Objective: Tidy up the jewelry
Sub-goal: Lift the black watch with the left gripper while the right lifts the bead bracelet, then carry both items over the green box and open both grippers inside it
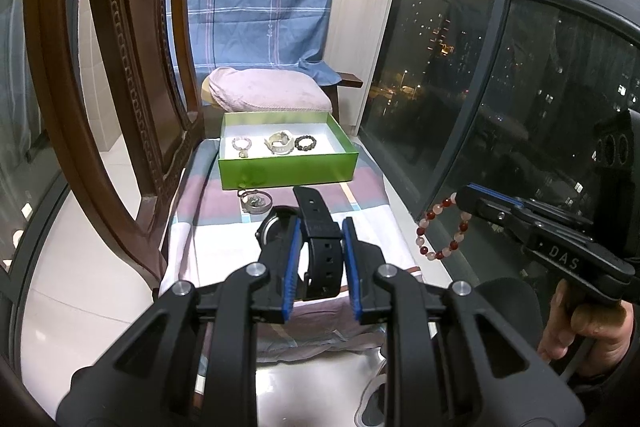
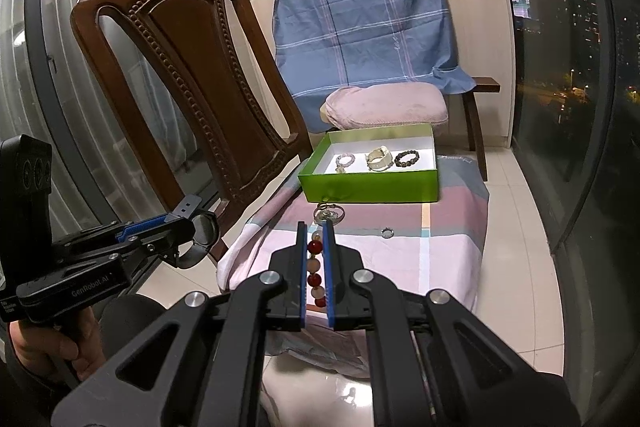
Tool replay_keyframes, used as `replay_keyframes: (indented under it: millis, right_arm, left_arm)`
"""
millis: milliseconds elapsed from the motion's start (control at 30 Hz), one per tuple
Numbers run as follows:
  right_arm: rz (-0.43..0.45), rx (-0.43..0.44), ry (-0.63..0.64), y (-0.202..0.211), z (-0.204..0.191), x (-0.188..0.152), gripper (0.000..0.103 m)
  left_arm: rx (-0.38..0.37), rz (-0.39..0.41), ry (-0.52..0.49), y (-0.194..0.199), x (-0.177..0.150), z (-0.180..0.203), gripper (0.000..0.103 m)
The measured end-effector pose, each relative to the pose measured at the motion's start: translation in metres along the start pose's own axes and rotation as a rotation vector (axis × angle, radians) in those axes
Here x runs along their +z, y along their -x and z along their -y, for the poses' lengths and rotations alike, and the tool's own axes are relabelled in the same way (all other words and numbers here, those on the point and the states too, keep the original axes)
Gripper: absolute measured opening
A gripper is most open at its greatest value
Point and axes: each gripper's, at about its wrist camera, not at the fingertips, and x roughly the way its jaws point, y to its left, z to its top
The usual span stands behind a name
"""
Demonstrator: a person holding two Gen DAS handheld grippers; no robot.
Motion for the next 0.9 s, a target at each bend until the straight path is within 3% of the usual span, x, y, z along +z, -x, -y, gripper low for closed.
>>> replay_keyframes:
  millis: [467,900]
  right_arm:
    - [0.000,-0.120,0.008,-0.003,0.007,-0.001,0.008]
    - [-0.022,-0.129,0.004,-0.011,0.012,-0.004,0.008]
  left_arm:
    - [0.049,-0.025,0.023,-0.011,-0.004,-0.006,0.021]
    - [0.078,-0.054,0.032,-0.020,-0.008,-0.010,0.021]
